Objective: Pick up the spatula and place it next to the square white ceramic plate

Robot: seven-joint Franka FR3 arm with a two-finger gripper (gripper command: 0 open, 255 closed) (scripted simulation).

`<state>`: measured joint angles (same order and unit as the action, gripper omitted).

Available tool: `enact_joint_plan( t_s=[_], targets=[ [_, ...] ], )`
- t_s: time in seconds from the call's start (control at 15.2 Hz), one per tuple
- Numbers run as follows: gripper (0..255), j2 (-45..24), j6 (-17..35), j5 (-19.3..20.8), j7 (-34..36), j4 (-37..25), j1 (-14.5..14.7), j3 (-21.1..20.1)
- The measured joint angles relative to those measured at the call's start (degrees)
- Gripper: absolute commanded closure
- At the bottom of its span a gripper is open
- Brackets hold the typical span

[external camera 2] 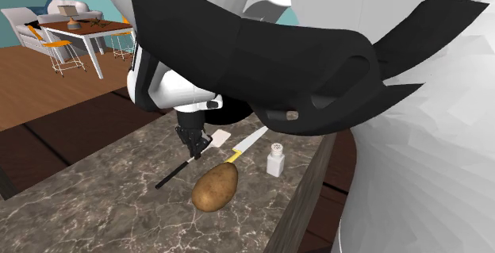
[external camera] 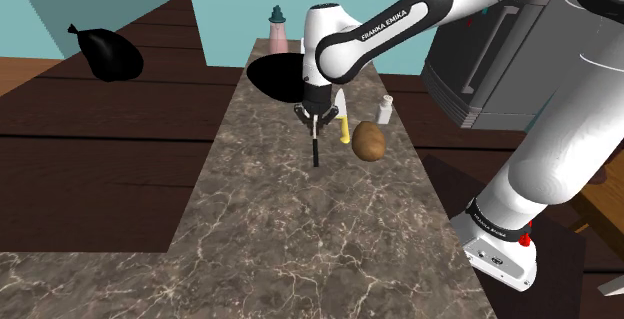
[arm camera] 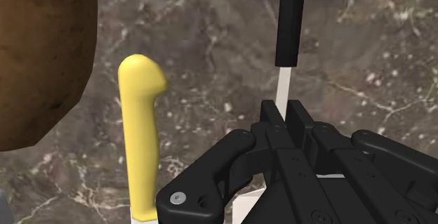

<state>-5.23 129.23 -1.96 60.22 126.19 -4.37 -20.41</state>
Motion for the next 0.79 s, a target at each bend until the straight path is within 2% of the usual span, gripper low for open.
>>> enact_joint_plan(
  t_s=[0.79],
  targets=[
    [255, 4.8, -8.6, -1.7, -0.8, -4.1, -0.2, 0.0]
  ],
)
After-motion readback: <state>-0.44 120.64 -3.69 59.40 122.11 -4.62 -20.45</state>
